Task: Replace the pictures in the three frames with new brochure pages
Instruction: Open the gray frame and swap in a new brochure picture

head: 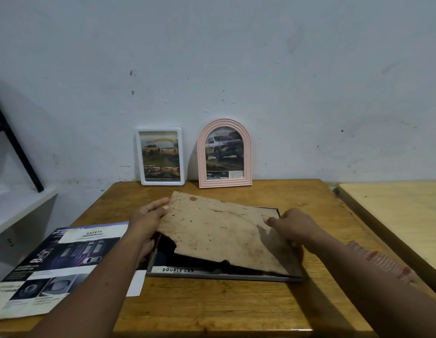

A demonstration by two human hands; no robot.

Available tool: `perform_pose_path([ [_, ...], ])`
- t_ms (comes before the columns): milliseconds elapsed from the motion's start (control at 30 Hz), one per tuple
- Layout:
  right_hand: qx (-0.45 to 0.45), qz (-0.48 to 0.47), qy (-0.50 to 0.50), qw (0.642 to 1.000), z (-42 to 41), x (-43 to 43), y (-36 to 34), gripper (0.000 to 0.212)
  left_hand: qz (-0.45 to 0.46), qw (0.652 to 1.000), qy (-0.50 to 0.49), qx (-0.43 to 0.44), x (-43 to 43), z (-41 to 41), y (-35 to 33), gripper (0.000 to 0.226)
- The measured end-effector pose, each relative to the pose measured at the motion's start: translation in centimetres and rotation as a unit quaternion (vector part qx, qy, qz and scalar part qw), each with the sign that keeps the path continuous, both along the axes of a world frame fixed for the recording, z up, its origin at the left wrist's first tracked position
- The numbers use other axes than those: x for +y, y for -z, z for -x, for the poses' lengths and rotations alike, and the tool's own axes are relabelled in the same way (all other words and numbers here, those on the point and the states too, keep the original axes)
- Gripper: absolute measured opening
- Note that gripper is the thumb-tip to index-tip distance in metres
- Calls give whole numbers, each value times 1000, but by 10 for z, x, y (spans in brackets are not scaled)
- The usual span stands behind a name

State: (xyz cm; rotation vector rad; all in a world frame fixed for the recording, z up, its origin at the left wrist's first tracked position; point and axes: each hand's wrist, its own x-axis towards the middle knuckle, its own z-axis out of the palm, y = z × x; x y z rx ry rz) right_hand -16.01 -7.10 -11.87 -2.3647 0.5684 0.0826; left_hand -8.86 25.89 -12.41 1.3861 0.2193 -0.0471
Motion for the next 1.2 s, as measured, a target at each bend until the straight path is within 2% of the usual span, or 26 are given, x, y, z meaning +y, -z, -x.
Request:
perform_pose_path([
  [233,2,-7,3,1000,-2,8,1,53,32,999,-2,1,6,-3,-13,22],
  [433,3,-92,28,995,4,-2,-6,49,56,998,7,2,0,-8,-22,23],
  [733,-78,-156,23,984,3,0,-12,41,62,998,1,-9,1,-14,-36,24],
  [800,-101,-139,13,985,2,-4,-20,44,64,998,-8,-7,-8,-17,-35,23],
  [867,-104,-89,-4,991,2,-15,-34,52,30,999,-9,-20,-25,-18,-36,25],
  [967,-115,7,-13,993,5,-48,-58,56,-89,993,38,-61,-68,-19,-40,27],
  [1100,-119,156,18,980,10,-114,-82,59,-276,939,146,-144,-140,-14,-48,47],
  [1200,-89,186,56,977,14,-160,-88,74,-327,904,215,-172,-192,-12,-50,57],
])
